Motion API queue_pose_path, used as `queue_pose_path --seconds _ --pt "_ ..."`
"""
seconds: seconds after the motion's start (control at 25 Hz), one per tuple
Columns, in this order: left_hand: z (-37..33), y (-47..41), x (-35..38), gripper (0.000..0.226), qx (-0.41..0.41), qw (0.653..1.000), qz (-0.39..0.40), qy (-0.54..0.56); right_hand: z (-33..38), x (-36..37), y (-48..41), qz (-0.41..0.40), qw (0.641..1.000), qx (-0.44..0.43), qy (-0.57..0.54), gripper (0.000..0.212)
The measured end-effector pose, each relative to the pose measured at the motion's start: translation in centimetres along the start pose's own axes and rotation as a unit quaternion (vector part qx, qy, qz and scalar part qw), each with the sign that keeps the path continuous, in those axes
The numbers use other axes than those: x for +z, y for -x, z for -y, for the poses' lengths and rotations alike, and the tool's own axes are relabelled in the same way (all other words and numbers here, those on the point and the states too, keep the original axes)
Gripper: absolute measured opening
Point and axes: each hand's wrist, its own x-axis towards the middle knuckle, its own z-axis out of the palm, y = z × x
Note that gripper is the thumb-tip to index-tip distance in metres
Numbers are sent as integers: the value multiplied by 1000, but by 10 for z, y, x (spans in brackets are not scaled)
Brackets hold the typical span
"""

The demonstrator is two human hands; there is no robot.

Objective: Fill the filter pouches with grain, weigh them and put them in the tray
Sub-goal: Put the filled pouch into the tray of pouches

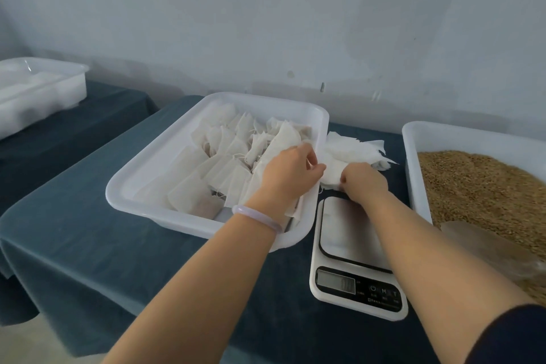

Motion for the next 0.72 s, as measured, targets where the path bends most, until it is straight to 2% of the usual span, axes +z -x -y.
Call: queue_pose_path --seconds 0.16,0.28,0.36,0.4,0.48,0.52,0.56,0.6,0.68,0.72 --pt "3 -1 0 17 -13 1000 5 12 -2 -25 0 11 997 11 -69 23" --pt "1 -1 -1 18 -6 1000 14 1 -18 -57 13 -91 978 8 -187 30" --pt "-2 2 -2 35 15 1000 10 -5 -35 -71 32 -123 937 7 -327 25" --pt "-6 4 -3 49 34 999 6 10 -43 -74 43 -113 907 11 -405 23" --pt "-19 4 -9 78 52 991 35 115 -59 -77 67 -74 826 35 -558 19" --pt "-29 3 -12 91 37 976 81 199 -64 -77 76 -61 785 38 -615 18" --pt "-38 1 -14 101 3 946 141 291 -67 -77 82 -50 751 30 -657 20" --pt "-47 0 -14 107 -37 903 200 379 -69 -77 87 -38 723 17 -689 21" --pt "-60 -3 -9 104 -105 805 284 510 -70 -74 94 -18 676 -7 -736 24" --pt "-63 -3 -4 96 -126 782 303 529 -69 -71 96 -13 660 -15 -751 25"
